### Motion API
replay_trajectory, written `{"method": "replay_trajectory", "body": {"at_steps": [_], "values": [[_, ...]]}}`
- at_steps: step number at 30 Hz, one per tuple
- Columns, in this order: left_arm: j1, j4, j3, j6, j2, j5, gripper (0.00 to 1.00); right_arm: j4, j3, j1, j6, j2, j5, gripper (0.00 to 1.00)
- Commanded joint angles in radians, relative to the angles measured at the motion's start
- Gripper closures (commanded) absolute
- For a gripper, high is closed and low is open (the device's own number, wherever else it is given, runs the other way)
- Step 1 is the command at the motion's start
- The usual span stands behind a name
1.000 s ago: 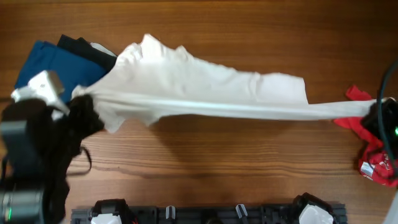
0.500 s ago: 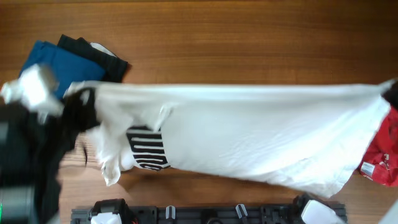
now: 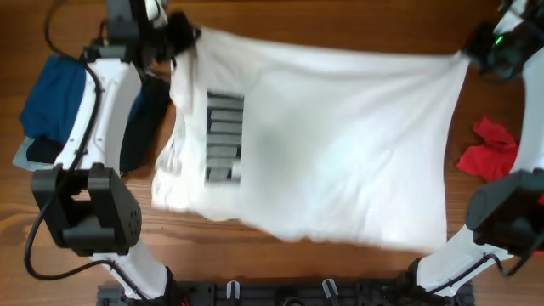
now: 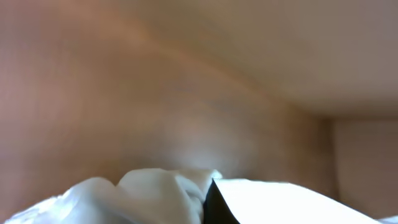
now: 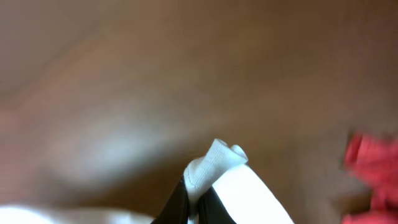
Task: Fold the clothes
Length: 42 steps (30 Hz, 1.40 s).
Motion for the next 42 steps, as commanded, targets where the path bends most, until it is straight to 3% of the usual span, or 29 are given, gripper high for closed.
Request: {"method": "replay_trajectory", "body": {"at_steps": [1,5,9,10,13,17,24,29,33,37,42], "values": [[0.048,-0.005,0.418,-0.009,-0.076,-0.007,0.96,0.003,0.348,-0.019,0.094,-0.106,0.164,0.96],[0.081,-0.172,0.623,-0.005,-0.076,-0.027,0.96,-0.055,0.465,-0.019,0.065,-0.121,0.274,0.96],[0.06,-0.561,0.622,0.108,-0.059,-0.025,0.96,-0.182,0.402,-0.018,0.039,-0.09,0.325,0.96],[0.047,-0.703,0.608,0.153,-0.041,-0.031,0.96,-0.224,0.373,-0.018,0.038,-0.07,0.332,0.96],[0.005,-0.912,0.54,0.217,0.018,-0.089,0.96,-0.295,0.254,-0.017,0.018,-0.024,0.331,0.96],[-0.039,-1.033,0.351,0.291,0.1,-0.155,0.96,-0.306,0.018,-0.015,-0.058,0.015,0.307,0.96],[-0.073,-0.979,-0.186,0.309,0.116,-0.129,0.96,-0.31,-0.402,-0.02,-0.061,0.02,0.32,0.96],[-0.093,-0.85,-0.496,0.309,0.096,-0.118,0.96,-0.263,-0.638,-0.046,-0.024,0.011,0.312,0.96],[-0.093,-0.708,-0.719,0.294,0.021,-0.079,0.96,-0.146,-0.824,-0.122,-0.036,-0.059,0.194,0.96],[-0.085,-0.612,-0.834,0.225,-0.108,-0.055,0.96,-0.095,-0.919,-0.206,-0.02,-0.141,0.195,0.96],[-0.084,-0.575,-0.855,0.217,-0.303,-0.058,0.96,-0.079,-0.934,-0.263,0.001,-0.259,0.195,0.96]]}}
